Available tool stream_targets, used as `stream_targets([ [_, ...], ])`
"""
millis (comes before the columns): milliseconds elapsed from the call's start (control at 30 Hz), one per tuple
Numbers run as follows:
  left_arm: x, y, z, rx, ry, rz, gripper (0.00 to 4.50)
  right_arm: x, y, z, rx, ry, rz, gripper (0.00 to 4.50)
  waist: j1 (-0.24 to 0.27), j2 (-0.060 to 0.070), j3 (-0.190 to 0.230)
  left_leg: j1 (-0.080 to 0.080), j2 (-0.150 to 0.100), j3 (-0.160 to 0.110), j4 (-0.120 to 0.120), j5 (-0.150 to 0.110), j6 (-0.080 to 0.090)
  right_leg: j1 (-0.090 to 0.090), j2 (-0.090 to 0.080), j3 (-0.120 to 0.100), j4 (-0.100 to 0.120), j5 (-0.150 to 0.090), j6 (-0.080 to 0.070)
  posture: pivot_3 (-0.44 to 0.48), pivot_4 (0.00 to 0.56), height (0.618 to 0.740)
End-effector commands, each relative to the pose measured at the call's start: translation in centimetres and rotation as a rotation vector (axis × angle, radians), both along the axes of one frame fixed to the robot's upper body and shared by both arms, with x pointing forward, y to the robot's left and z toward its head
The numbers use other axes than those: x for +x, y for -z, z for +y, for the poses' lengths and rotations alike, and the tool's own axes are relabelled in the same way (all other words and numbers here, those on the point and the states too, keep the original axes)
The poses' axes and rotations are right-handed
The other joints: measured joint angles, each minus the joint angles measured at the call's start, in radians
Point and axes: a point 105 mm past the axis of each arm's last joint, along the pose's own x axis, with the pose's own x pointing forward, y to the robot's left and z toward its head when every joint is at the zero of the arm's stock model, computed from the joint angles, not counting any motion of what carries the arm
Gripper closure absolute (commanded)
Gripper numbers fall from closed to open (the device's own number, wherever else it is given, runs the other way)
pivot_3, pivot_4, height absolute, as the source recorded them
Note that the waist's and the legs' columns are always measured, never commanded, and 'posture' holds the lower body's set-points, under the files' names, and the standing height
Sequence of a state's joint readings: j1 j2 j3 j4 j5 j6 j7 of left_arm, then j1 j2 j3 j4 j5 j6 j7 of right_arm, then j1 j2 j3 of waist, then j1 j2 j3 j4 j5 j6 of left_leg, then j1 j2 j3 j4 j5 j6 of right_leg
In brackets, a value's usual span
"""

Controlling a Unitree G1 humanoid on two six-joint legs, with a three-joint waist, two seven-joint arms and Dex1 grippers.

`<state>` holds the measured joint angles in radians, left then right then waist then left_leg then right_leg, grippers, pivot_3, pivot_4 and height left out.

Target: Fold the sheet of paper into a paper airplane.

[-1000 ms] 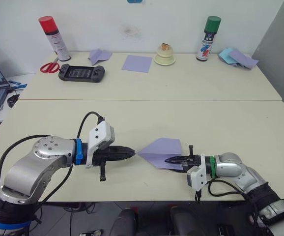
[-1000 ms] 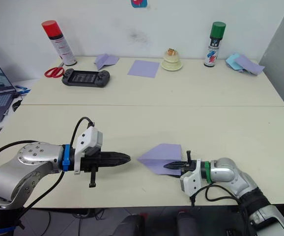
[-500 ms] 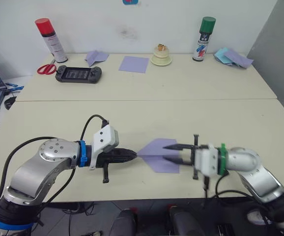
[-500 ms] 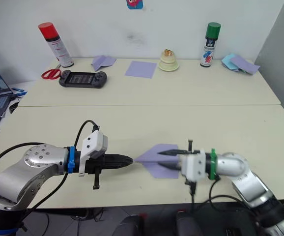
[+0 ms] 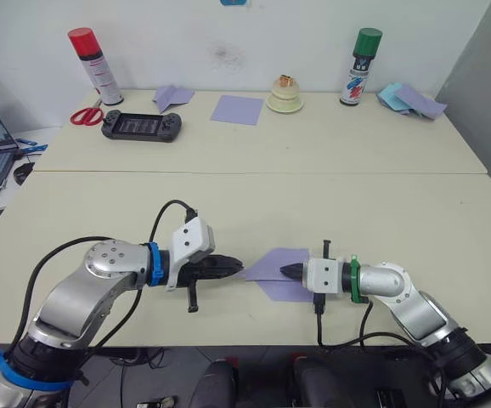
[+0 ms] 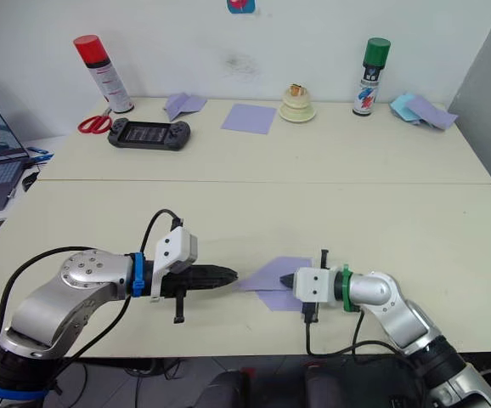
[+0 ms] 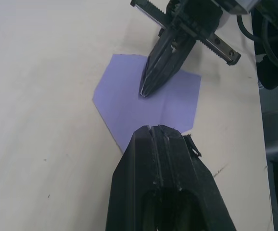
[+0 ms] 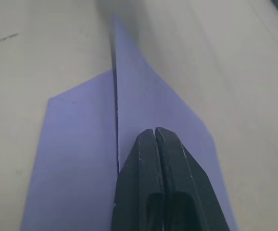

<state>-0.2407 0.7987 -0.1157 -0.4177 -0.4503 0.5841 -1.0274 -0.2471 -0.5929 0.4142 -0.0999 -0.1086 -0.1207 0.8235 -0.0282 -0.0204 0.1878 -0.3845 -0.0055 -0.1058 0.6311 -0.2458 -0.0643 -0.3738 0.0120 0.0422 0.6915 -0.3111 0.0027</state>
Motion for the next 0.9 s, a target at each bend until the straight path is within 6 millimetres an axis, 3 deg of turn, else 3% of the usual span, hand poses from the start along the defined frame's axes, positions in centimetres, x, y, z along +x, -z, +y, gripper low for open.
stream_targets([
  [33, 0.1, -0.1, -0.4, -0.006, -0.003, -0.022, 4.5, -1.1, 0.0, 0.3, -0.018, -0.018, -0.018, 4.48, 0.0, 0.0, 0.0, 0.0, 0.0, 0.0, 0.0, 0.0, 0.0, 0.0, 0.0, 0.0, 0.0, 0.0, 0.0, 0.0, 0.15, 0.74],
  [200, 0.3, 1.1, -1.1, -0.011, -0.009, 0.005, 4.5, -1.3, 0.9, 0.2, -0.024, 0.043, 0.026, 4.48, 0.0, 0.0, 0.0, 0.002, 0.0, 0.0, 0.001, 0.0, 0.0, 0.001, 0.0, 0.001, 0.001, -0.001, 0.002, 0.0, 0.15, 0.74],
  [333, 1.4, 3.4, -1.5, -0.021, -0.073, 0.033, 4.5, -1.0, 0.7, 0.4, 0.004, 0.094, 0.054, 4.48, -0.001, -0.001, 0.0, 0.003, 0.0, 0.0, 0.001, 0.0, 0.0, 0.001, 0.0, 0.001, 0.003, -0.002, 0.004, 0.0, 0.15, 0.74],
  [633, 1.5, 8.2, -1.4, 0.015, -0.134, 0.149, 4.5, -1.1, 0.3, 0.4, 0.006, 0.09, 0.044, 4.48, -0.001, 0.0, -0.001, 0.004, 0.0, -0.001, 0.004, 0.001, 0.0, 0.002, 0.0, 0.001, 0.005, -0.003, 0.005, 0.0, 0.15, 0.74],
  [733, 1.5, 8.7, -1.4, 0.022, -0.138, 0.165, 4.5, -1.0, -0.6, 0.6, 0.053, 0.092, 0.049, 4.48, 0.0, 0.0, -0.002, 0.004, 0.0, -0.001, 0.006, 0.001, 0.0, 0.004, 0.0, 0.001, 0.005, -0.003, 0.005, 0.0, 0.15, 0.74],
  [833, 1.3, 8.6, -1.5, 0.019, -0.125, 0.166, 4.5, -0.3, -2.6, 0.0, 0.159, 0.15, 0.118, 4.48, 0.0, 0.0, -0.002, 0.004, 0.0, -0.001, 0.009, 0.001, 0.0, 0.005, 0.0, 0.001, 0.006, -0.002, 0.006, 0.0, 0.15, 0.74],
  [900, 1.3, 8.6, -1.5, 0.021, -0.122, 0.168, 4.5, 0.1, -3.7, -1.4, 0.221, 0.206, 0.213, 4.11, 0.0, 0.0, -0.002, 0.003, 0.0, -0.001, 0.011, 0.001, 0.0, 0.005, 0.0, 0.001, 0.006, -0.001, 0.007, 0.0, 0.15, 0.74],
])
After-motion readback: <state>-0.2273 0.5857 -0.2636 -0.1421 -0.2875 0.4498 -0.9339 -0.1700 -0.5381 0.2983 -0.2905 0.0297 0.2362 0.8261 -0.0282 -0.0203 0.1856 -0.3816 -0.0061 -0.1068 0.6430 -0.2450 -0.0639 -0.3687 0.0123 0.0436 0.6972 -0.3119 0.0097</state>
